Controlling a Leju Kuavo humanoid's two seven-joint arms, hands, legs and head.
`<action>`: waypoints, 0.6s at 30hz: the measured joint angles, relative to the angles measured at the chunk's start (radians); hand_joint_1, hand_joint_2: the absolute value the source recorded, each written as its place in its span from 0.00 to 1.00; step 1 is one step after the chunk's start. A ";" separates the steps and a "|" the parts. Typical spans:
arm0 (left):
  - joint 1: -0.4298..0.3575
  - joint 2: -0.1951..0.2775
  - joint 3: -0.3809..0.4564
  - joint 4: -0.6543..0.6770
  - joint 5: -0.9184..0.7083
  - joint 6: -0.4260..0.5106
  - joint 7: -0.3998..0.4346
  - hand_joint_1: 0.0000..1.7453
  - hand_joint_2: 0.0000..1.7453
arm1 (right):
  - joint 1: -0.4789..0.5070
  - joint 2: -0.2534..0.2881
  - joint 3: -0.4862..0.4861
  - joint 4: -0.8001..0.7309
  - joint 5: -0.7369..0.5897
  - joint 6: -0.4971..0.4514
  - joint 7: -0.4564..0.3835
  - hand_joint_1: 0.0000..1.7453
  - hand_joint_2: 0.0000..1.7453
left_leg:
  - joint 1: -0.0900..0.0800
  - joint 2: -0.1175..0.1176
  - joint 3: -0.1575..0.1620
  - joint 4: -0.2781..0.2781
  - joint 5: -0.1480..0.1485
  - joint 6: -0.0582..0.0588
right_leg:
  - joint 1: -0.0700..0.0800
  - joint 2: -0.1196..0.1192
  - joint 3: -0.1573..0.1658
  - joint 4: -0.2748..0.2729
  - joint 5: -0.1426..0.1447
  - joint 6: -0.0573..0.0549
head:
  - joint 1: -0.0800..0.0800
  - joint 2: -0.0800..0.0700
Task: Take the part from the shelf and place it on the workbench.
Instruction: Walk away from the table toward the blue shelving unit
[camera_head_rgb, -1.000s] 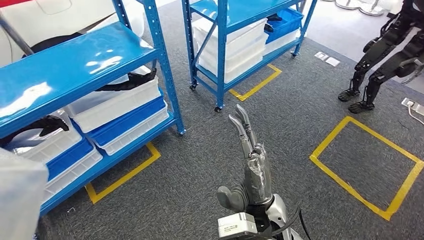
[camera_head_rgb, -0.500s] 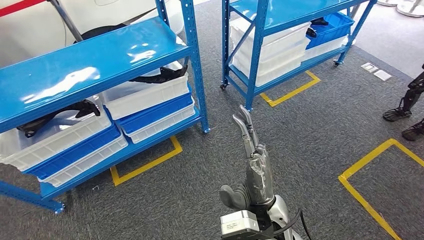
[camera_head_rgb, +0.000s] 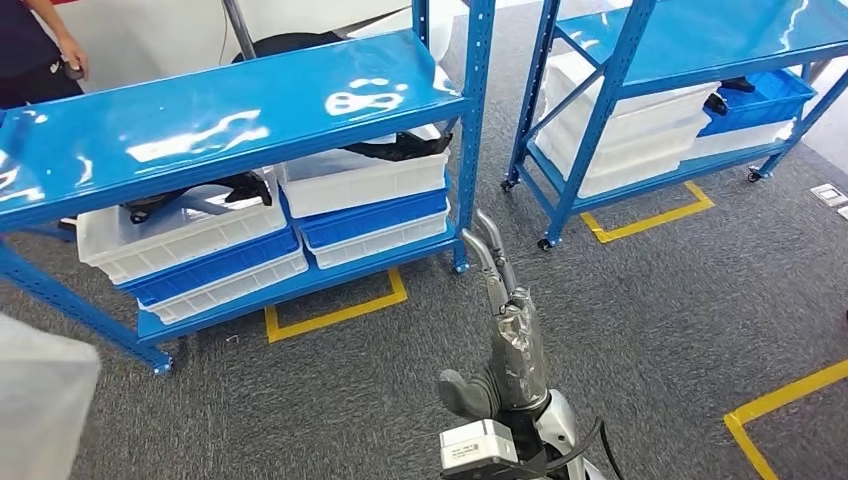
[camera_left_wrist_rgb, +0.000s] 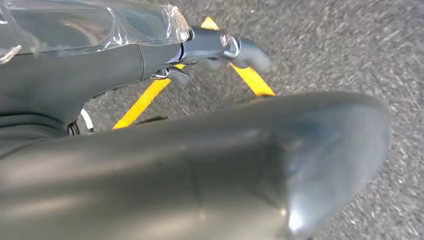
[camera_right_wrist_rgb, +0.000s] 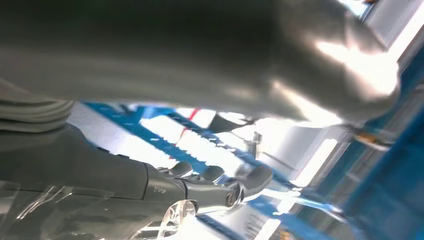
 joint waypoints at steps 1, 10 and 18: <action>-0.002 -0.001 0.000 0.000 0.000 -0.001 0.000 0.00 0.00 | 0.002 -0.001 0.000 0.000 0.000 0.000 0.001 0.00 0.00 | 0.002 -0.014 0.002 -0.002 0.000 0.002 | -0.001 0.024 -0.039 0.072 -0.030 0.003 | 0.001 0.000; 0.006 -0.003 0.000 0.000 0.001 -0.004 0.001 0.00 0.00 | 0.006 -0.008 0.000 0.000 0.000 0.000 0.005 0.00 0.00 | 0.011 -0.136 -0.002 0.015 -0.013 -0.027 | -0.019 0.117 -0.014 -0.101 0.113 0.002 | 0.003 0.000; 0.016 -0.003 0.000 0.000 0.006 -0.002 0.000 0.00 0.00 | 0.012 -0.008 0.000 0.000 -0.003 0.008 0.018 0.00 0.00 | 0.023 -0.029 -0.160 0.317 -0.148 -0.069 | -0.017 0.016 -0.005 -0.107 0.108 -0.032 | -0.004 0.000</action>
